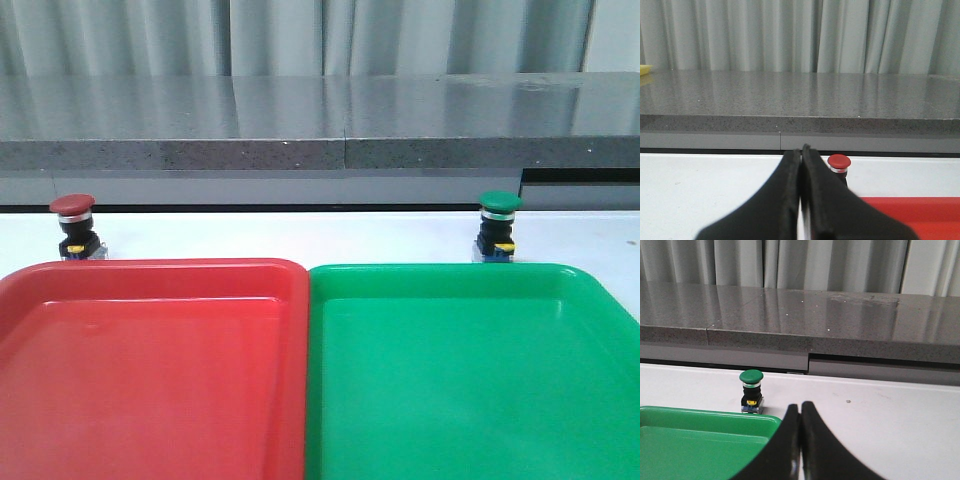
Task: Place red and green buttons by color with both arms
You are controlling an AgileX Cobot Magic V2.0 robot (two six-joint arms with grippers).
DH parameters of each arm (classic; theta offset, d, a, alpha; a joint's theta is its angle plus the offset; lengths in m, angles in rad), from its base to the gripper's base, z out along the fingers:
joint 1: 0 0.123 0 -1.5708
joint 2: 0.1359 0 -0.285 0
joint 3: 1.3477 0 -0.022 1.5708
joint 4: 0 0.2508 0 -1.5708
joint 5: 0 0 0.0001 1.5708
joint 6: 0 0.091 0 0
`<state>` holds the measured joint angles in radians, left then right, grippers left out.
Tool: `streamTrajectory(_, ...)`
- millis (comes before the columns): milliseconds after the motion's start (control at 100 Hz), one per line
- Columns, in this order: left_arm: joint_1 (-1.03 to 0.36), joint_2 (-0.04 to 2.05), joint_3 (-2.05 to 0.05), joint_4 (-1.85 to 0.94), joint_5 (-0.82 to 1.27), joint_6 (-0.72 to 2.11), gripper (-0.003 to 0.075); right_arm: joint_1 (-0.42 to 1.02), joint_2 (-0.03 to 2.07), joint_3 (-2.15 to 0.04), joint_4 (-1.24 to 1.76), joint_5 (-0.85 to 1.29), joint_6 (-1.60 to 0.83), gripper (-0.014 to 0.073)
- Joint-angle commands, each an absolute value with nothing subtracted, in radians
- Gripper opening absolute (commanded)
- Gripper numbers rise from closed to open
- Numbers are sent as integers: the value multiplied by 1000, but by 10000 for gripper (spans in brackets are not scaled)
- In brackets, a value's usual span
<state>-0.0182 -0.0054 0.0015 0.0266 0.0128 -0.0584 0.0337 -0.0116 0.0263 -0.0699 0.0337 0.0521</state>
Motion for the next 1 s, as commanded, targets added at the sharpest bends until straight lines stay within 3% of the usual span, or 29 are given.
streamTrajectory(0,-17,-6,43,27,-65,-62,-19,27,-31,13,-71,-42,48,-111)
streamTrajectory(540,-17,4,-26,-75,-44,-64,-19,27,-31,13,-71,-42,48,-111)
streamTrajectory(990,-17,304,-479,-88,439,-64,-19,27,-31,13,-71,-42,48,-111)
